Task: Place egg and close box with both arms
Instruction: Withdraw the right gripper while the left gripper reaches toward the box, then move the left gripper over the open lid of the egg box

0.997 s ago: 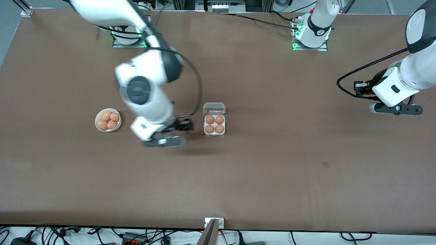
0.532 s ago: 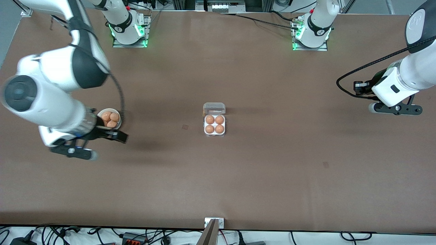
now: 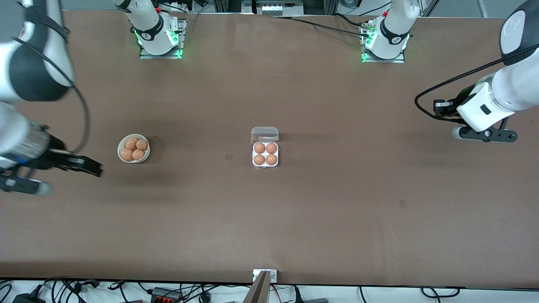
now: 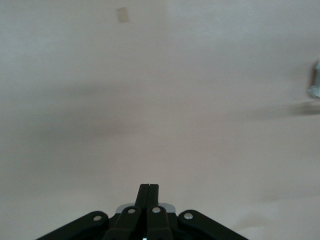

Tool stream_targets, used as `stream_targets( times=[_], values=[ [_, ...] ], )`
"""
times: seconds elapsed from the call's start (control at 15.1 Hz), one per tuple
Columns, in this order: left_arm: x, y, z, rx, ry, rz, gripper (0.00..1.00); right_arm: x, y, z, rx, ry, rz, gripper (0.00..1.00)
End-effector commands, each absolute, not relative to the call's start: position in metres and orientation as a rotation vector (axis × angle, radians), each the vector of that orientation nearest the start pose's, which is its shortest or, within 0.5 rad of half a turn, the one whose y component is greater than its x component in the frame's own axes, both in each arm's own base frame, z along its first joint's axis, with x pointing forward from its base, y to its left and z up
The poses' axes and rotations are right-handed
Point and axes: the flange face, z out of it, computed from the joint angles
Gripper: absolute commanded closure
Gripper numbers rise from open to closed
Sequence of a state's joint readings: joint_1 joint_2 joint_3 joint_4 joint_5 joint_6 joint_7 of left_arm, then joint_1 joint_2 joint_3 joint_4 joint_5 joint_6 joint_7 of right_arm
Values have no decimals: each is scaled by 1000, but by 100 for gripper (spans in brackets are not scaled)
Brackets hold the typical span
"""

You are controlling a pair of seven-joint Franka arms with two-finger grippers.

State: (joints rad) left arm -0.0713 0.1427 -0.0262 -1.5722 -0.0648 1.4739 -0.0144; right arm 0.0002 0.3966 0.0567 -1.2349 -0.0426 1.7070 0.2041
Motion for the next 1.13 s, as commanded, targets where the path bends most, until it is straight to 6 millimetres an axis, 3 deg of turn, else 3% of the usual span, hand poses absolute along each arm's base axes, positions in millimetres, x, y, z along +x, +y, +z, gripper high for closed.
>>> stream_targets(
  times=[0.0,0.07,0.27,0.4,0.53,0.73,0.93,1.06],
  values=[
    [585,-110,530,-3193,172,417,100,655,-14,573,-3159,105,-67,0],
    [589,-118,529,-3211,138,421,100,653,-25,577,-3161,80,-69,0],
    [594,-175,521,-3273,73,477,100,637,-33,587,-3175,86,19,0],
    [601,-220,512,-3263,-14,493,100,623,-31,591,-3177,85,41,0],
    [596,-281,496,-3244,-18,499,100,600,-29,588,-3185,82,13,0],
    [585,-354,454,-3257,60,502,100,562,-25,574,-3193,76,-36,0],
    [572,-415,399,-3256,75,497,100,563,-26,578,-3191,75,-16,0],
    [552,-448,368,-3223,133,538,100,565,-27,585,-3186,82,-41,0]
  ],
)
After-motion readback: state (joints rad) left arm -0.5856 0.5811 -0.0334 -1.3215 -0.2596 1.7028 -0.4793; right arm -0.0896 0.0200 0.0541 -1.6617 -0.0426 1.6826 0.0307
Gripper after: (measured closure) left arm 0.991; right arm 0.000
